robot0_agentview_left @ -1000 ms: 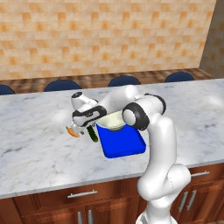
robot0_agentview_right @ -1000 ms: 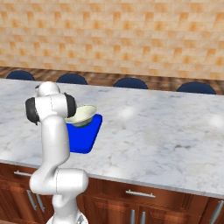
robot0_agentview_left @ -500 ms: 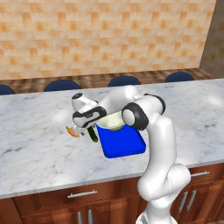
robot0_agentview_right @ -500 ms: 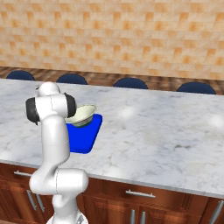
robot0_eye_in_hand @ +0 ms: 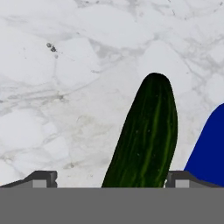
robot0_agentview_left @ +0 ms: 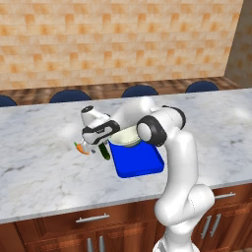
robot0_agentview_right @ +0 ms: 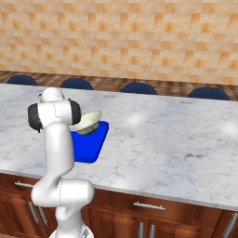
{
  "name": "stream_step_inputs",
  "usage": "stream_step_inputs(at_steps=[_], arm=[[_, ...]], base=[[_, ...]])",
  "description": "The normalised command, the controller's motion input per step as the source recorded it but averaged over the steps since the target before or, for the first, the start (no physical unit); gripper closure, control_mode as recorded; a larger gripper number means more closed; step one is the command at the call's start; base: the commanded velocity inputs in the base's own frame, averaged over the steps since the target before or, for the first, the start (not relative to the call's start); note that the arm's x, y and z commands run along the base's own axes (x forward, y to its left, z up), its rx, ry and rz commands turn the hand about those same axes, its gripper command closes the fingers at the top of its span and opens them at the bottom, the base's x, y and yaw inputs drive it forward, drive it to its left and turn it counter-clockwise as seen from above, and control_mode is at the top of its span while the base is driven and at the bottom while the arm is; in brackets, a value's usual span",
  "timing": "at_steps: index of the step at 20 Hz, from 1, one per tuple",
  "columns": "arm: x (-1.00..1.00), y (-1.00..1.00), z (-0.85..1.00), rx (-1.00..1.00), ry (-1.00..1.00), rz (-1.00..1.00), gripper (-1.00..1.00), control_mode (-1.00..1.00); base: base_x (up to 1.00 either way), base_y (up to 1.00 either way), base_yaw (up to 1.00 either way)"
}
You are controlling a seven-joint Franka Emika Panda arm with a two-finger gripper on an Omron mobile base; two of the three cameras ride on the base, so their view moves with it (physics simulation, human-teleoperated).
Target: Place the two vegetables and bowl onto the tray for setting up a vegetable dip station.
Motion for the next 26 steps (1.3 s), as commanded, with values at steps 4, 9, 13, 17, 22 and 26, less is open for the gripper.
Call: stream_step_inputs(at_steps=[4, 9, 13, 17, 22, 26], arm=[[0.0, 0.0, -0.06, 0.0, 0.0, 0.0, -1.0, -1.0], [0.0, 0.0, -0.05, 0.0, 0.0, 0.0, -1.0, -1.0], [0.0, 0.0, -0.09, 0.0, 0.0, 0.0, 1.0, -1.0], [0.0, 0.0, -0.12, 0.03, 0.0, 0.0, 1.0, -1.0], [0.0, 0.0, -0.07, 0.04, 0.0, 0.0, 1.0, -1.0], [0.0, 0.0, 0.05, 0.05, 0.0, 0.0, 1.0, -1.0]], base=[[0.0, 0.0, 0.0], [0.0, 0.0, 0.0], [0.0, 0.0, 0.0], [0.0, 0.0, 0.0], [0.0, 0.0, 0.0], [0.0, 0.0, 0.0]])
